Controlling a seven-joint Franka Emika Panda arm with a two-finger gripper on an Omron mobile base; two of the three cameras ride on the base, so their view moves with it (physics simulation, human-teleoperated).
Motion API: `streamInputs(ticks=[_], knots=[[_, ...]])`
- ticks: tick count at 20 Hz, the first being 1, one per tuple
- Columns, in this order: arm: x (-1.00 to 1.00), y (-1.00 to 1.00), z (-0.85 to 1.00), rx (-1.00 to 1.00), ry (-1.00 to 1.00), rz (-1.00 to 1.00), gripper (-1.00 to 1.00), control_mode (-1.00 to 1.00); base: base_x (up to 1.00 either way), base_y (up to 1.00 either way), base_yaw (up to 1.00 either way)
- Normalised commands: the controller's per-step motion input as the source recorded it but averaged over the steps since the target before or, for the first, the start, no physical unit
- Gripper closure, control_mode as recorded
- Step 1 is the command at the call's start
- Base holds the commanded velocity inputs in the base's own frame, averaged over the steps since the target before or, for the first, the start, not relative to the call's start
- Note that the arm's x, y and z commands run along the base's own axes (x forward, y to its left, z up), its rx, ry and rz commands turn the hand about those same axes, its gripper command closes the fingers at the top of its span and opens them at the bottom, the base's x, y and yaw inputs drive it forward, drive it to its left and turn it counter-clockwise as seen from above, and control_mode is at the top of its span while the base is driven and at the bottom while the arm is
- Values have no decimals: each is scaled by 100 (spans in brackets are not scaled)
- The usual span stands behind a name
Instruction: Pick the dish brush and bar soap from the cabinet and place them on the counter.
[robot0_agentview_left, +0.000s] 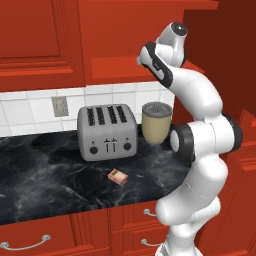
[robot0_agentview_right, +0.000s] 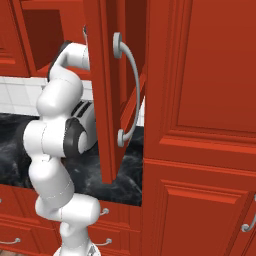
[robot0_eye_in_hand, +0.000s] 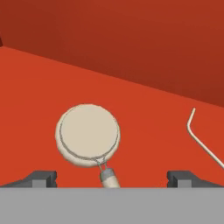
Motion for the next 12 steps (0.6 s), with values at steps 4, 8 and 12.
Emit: streamInputs(ticks=[4,8,12], knots=[[32,0,-6,0,5,0,-100,-100,0,0,0],[34,0,-3,0,6,0,-100,-100,0,0,0],[24,0,-7,0,8,0,-100,-100,0,0,0]])
